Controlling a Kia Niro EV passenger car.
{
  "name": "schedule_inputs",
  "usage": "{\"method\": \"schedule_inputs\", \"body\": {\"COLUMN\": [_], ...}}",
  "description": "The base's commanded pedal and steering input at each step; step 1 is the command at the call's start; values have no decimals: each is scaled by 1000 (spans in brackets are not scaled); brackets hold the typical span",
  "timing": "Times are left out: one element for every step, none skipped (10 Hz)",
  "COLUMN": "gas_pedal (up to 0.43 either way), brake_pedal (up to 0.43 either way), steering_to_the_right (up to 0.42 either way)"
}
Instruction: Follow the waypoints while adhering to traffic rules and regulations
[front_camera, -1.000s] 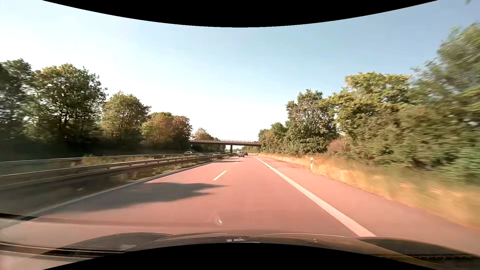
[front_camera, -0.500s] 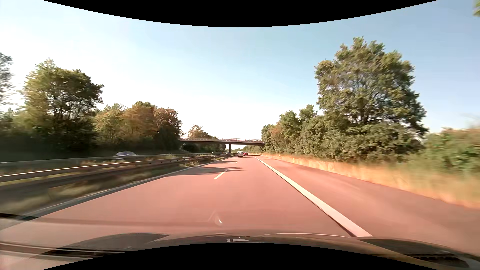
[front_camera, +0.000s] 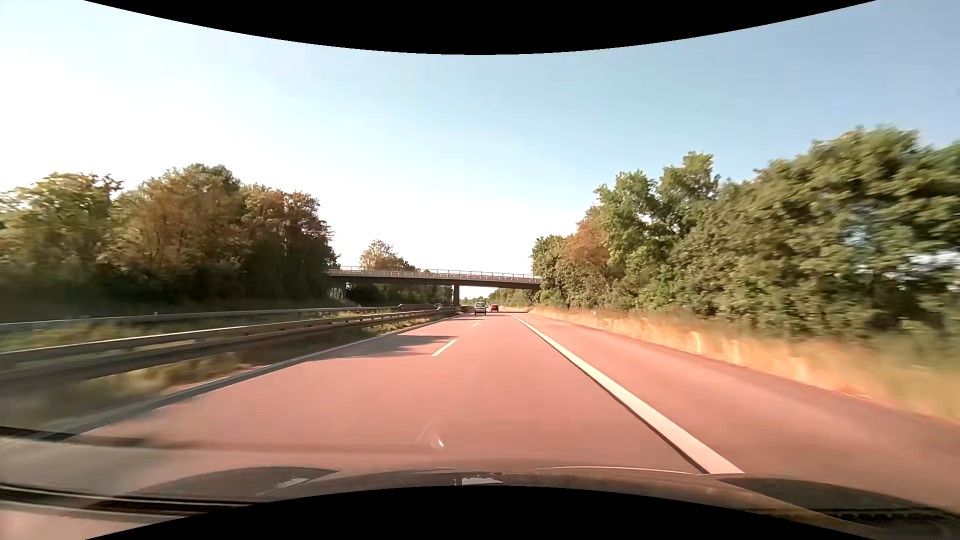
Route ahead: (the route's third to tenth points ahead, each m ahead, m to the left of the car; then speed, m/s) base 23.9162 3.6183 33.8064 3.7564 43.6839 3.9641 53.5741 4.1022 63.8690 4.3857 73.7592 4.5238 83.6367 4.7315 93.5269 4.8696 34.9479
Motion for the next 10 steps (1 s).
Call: {"method": "schedule_inputs", "body": {"gas_pedal": [409, 409, 409, 409, 421, 421, 421, 421, 421, 421], "brake_pedal": [6, 6, 6, 6, 6, 6, 6, 6, 6, 6], "steering_to_the_right": [-3, -3, -4, -3, -3, -4, -3, -2, -2, -2]}}
